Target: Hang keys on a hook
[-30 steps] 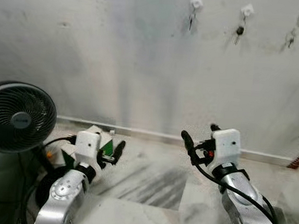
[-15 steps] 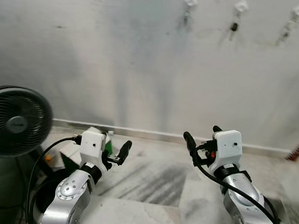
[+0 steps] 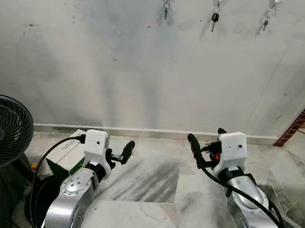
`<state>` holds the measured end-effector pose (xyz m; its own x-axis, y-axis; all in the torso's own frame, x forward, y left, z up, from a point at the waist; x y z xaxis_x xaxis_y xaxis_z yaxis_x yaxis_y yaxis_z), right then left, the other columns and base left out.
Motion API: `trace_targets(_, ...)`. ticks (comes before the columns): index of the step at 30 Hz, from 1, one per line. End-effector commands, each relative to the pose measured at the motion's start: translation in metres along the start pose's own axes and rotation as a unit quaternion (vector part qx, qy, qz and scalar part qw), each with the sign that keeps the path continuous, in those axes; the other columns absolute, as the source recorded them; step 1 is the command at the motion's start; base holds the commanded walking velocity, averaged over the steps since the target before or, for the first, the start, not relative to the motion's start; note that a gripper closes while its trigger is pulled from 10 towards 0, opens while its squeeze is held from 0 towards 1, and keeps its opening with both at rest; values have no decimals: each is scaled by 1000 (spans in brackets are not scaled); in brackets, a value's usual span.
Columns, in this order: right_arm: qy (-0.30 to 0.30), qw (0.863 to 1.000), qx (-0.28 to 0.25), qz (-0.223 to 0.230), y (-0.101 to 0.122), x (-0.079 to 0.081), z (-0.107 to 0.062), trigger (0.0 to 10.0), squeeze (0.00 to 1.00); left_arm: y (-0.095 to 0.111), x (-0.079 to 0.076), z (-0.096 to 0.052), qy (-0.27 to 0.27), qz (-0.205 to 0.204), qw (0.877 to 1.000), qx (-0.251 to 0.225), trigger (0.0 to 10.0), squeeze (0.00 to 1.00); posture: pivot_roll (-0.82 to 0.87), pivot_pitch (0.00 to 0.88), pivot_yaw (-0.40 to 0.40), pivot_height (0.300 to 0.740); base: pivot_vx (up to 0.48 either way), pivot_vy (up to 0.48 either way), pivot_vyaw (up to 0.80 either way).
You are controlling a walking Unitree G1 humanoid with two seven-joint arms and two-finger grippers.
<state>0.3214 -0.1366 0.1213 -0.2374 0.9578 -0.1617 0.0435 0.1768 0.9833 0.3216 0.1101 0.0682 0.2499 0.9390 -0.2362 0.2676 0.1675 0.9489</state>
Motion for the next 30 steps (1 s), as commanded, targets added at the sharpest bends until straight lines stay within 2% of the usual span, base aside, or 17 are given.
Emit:
trace_targets(1,-1,1000,1,1,1,1,1,10000,0,1,4,3,8,-4,1000,4,10000,0,-86,0,71,740,0,0,-788)
trace_targets(11,1,1000,2,-2,1,2,1,10000,0,-2,4,4,9,-15,1000,12,10000,0,-89,0,76,740,0,0,-788)
trace_targets(30,7,1000,1,-4,1,5,3,10000,0,-3,5,5,10,-13,1000,15,10000,0,-85,0,74,740,0,0,-797)
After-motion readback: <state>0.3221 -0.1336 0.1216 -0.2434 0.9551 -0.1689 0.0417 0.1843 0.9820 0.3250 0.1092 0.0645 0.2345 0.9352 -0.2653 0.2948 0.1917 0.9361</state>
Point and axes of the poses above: a point about 5 cm out from each wrist's last joint towards the gripper, its own z axis pointing out of the wrist towards the gripper, its own y axis along the axis of the wrist's last joint, x = y × z, the point moved 6 cm from there along z, pointing out of the wrist towards the gripper, and after that the axes turned 3 degrees about -z, right-handed, at the moved point
